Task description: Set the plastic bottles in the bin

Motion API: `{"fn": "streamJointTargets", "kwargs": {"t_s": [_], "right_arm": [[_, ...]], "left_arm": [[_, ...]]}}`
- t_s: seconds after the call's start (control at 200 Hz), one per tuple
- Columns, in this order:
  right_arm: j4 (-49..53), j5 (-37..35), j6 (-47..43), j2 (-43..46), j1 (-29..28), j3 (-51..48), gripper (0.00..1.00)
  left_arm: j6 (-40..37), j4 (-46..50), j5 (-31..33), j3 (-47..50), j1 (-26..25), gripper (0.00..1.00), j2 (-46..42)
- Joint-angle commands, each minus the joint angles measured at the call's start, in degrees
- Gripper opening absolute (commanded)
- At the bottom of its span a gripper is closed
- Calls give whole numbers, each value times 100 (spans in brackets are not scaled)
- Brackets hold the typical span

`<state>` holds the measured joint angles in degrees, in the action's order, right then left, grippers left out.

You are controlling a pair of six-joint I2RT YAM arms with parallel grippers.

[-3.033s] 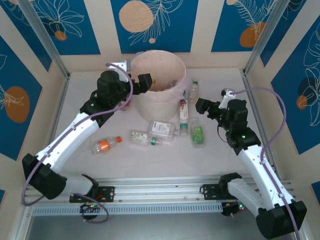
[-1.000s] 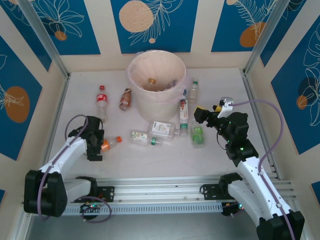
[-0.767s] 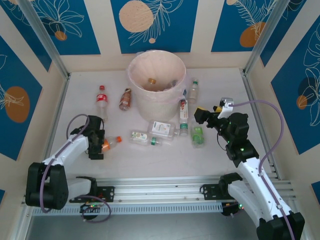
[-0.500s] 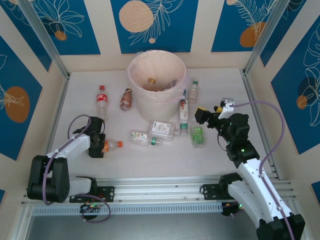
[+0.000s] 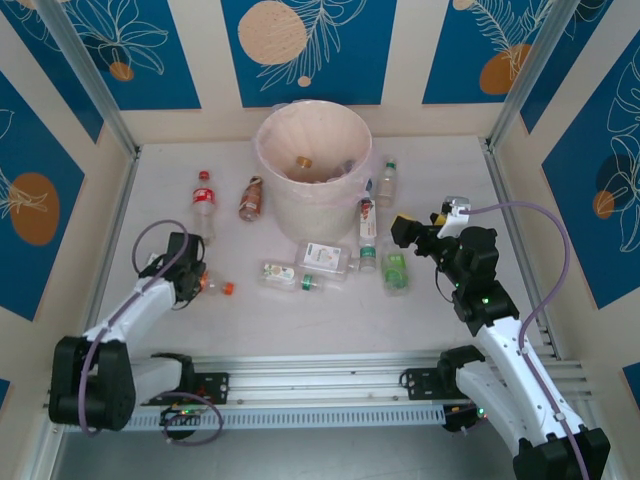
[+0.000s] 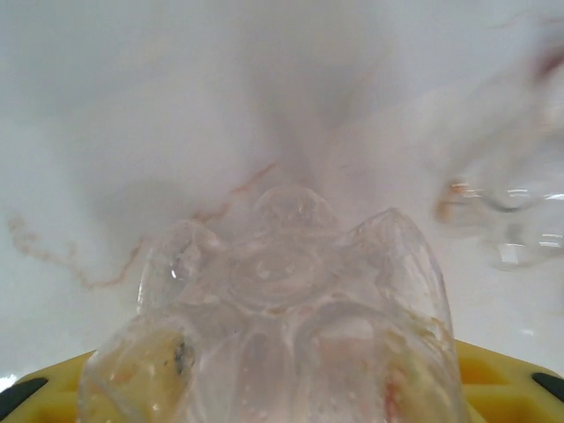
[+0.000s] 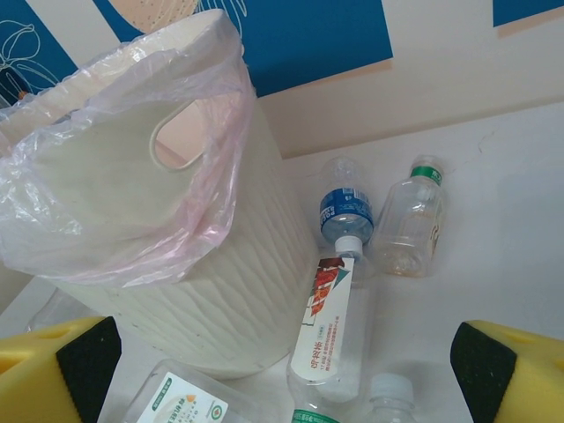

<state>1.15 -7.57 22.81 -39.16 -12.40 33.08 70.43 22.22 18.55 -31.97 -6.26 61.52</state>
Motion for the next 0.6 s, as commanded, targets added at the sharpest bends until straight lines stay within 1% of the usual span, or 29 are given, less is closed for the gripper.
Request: {"fn": "streamJointTargets", "kwargs": {"t_s": [0.0,0.075,0.18,0.26,0.31,0.385,0.45,0.595], "right_arm": [[-11,-173,-74,40,-42,208,98],[-26,-148,-66,40,-40,199,98],[-79,-39,-78,40,-39,173,98],[-88,103,-109,40,-42,172,98],[-80,158,-108,48,-50,171,98],[-72,173,-100,48,-52,147,98],[-65,147,-107,48,-49,125,98],[-113,132,-119,42,-52,91,98]], "left_arm": [[-1290,-557,121,123,64,30,-598],[-1671,-747,-59,157,64,28,-1014],[-2125,-1047,-545,173,59,28,-1463],[-2272,-1134,-836,84,55,28,-1641],[-2380,-1206,-1076,11,55,28,-1684],[-2638,-1730,-1793,-10,55,28,-1696],[-2647,-2039,-2188,-84,57,27,-1641],[-2641,-2510,-2666,-418,53,25,-1359]]}}
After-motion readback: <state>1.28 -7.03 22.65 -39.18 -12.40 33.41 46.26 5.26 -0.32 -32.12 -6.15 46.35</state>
